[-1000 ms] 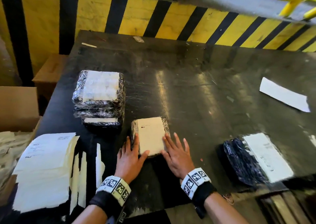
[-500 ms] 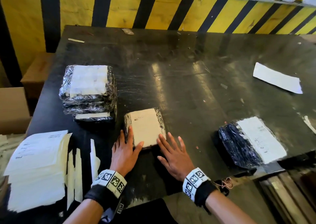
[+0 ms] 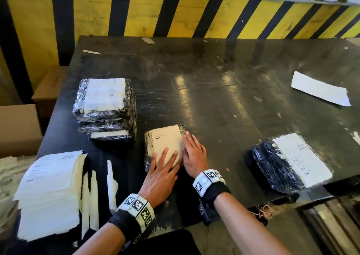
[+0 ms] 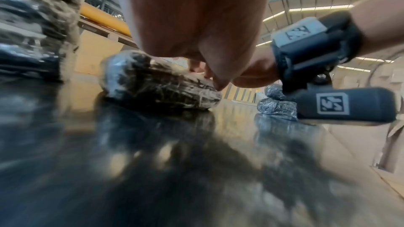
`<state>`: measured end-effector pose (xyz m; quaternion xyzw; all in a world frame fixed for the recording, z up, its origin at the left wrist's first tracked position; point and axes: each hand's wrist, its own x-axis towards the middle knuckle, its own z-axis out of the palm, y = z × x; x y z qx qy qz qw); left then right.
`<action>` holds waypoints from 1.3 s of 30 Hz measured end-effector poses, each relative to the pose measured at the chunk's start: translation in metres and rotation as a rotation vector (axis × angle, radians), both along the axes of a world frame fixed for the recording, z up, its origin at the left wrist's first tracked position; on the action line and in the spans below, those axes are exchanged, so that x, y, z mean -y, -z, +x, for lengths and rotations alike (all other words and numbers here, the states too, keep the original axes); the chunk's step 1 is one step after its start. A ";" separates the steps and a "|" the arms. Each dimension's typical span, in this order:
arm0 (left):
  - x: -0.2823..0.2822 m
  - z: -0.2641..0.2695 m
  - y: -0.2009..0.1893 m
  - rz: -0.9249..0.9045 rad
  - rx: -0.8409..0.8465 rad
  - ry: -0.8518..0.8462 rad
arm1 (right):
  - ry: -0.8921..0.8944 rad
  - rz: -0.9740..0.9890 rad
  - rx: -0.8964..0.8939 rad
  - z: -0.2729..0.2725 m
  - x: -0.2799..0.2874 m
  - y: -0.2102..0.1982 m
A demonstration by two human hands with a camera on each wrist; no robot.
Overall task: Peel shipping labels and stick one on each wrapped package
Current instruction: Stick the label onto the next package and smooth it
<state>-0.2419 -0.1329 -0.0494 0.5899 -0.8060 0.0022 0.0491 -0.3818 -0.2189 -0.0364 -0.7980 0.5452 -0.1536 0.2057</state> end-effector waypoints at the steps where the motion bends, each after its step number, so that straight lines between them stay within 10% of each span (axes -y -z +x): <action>1: -0.006 0.006 0.002 0.006 0.019 -0.023 | -0.011 0.050 -0.016 0.004 0.001 0.003; 19: 0.016 0.018 -0.019 0.159 -0.116 -0.112 | -0.016 0.122 -0.009 0.006 0.005 0.016; 30: -0.006 0.047 -0.014 -0.055 -0.335 -0.264 | -0.024 0.147 -0.018 0.007 0.004 0.013; 39: 0.045 0.040 -0.021 0.245 -0.161 -0.197 | -0.021 0.133 0.021 0.007 0.002 0.012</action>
